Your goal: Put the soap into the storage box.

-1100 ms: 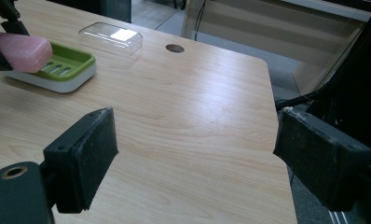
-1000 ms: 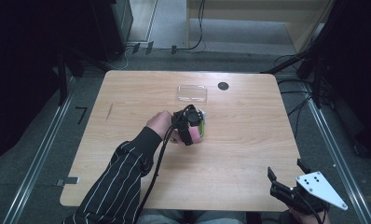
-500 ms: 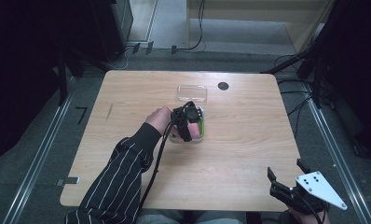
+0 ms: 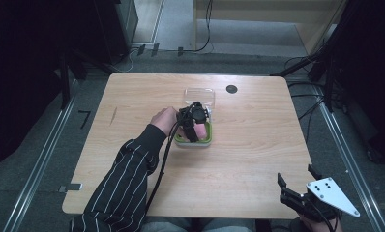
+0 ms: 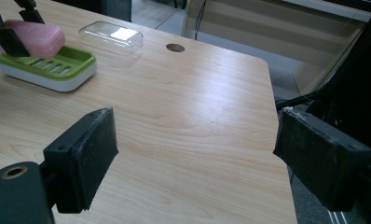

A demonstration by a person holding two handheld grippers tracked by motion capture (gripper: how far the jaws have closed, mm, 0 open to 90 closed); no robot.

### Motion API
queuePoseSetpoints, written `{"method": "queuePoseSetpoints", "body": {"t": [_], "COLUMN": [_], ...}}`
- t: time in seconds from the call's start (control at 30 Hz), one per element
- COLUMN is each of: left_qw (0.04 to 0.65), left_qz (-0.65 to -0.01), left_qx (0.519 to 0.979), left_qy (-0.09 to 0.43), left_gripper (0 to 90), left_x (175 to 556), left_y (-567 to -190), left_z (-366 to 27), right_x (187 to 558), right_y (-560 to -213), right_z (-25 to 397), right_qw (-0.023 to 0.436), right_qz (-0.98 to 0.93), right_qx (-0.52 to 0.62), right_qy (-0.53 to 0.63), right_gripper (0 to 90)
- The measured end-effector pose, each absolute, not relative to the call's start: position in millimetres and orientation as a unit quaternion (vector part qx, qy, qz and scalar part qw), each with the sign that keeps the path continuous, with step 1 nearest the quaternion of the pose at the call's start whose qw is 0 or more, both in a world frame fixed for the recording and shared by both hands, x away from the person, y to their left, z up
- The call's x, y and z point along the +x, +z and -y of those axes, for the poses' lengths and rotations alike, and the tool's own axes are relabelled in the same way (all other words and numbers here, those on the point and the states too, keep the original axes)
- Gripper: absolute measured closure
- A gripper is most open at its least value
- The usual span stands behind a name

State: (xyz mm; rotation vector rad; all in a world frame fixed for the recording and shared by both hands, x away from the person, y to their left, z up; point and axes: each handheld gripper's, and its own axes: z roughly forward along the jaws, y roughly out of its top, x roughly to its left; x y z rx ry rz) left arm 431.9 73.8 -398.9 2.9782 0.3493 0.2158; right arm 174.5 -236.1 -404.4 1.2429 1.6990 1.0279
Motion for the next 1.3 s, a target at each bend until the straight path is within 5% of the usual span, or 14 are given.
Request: {"method": "queuePoseSetpoints", "body": {"t": [1.3], "left_qw": [0.065], "left_qz": [-0.104], "left_qx": [0.989], "left_qy": [0.084], "left_gripper": [38.4], "left_x": [454.3], "left_y": [-428.8], "left_z": [-77.7], "right_x": [174.4], "right_y": [-404.6], "right_z": [236.2], "right_qw": [0.389], "right_qz": [-0.668], "right_qx": [0.489], "right_qy": [0.405], "right_gripper": [13.5]}}
